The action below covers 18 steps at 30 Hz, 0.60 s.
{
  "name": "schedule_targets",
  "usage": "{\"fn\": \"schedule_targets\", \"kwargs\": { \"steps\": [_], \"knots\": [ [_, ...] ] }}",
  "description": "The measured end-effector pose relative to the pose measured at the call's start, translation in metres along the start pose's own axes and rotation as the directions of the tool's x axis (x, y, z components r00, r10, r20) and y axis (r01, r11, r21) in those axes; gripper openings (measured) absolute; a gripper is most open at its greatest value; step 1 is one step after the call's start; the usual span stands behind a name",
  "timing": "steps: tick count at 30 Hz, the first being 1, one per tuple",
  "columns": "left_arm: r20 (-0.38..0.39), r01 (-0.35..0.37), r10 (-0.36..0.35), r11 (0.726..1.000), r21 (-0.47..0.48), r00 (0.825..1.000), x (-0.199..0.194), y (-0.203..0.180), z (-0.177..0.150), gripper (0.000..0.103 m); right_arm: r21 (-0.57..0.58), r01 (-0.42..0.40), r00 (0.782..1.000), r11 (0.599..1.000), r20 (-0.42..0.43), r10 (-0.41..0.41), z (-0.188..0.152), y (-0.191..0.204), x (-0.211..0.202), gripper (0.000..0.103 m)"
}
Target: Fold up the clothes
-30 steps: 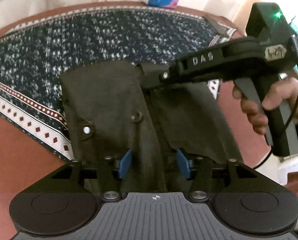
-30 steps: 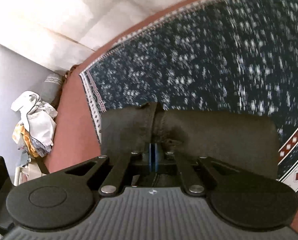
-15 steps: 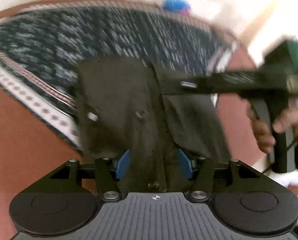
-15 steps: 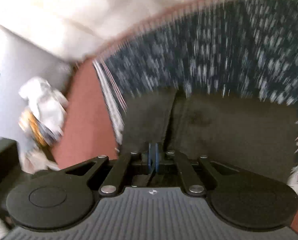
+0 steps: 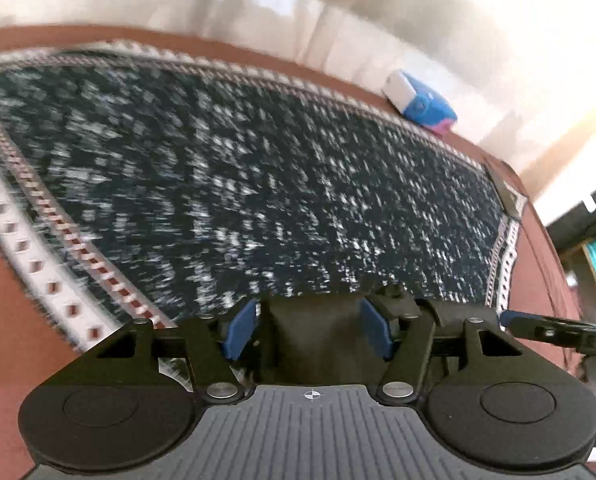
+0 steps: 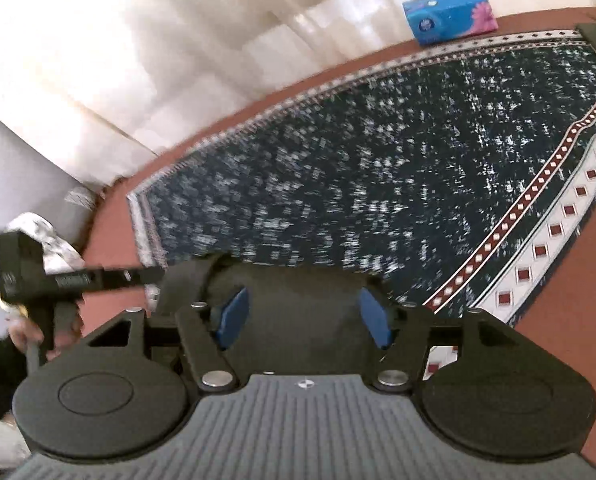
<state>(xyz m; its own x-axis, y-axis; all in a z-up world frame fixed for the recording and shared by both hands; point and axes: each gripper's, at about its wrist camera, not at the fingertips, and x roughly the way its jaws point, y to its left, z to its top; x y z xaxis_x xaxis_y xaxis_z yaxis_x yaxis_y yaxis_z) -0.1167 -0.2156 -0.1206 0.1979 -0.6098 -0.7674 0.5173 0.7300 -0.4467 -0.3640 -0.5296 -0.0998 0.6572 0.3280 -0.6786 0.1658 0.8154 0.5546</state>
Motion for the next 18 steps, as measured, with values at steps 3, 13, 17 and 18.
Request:
{"fn": "schedule_targets", "kwargs": {
  "steps": [3,13,17,18],
  "knots": [
    [-0.047,0.034,-0.034,0.999,-0.02,0.998,0.005,0.008,-0.004,0.074,-0.005,0.03,0.999,1.0,-0.014,-0.03,0.003,-0.011,0.011,0.067],
    [-0.182,0.123,-0.128,0.992,-0.039,0.975,0.006,0.017,-0.04,0.074,0.183,-0.056,0.993,0.982,-0.089,0.073,-0.041,-0.03,-0.003,0.068],
    [-0.229,0.146,-0.153,0.988,-0.05,0.961,0.004,0.013,-0.05,0.076,0.259,-0.086,0.991,0.962,-0.074,0.109,-0.053,-0.028,-0.007,0.068],
    [-0.241,0.151,-0.159,0.987,-0.053,0.957,0.004,0.013,-0.051,0.076,0.275,-0.093,0.99,0.957,-0.073,0.117,-0.055,-0.029,-0.007,0.068]
  ]
}}
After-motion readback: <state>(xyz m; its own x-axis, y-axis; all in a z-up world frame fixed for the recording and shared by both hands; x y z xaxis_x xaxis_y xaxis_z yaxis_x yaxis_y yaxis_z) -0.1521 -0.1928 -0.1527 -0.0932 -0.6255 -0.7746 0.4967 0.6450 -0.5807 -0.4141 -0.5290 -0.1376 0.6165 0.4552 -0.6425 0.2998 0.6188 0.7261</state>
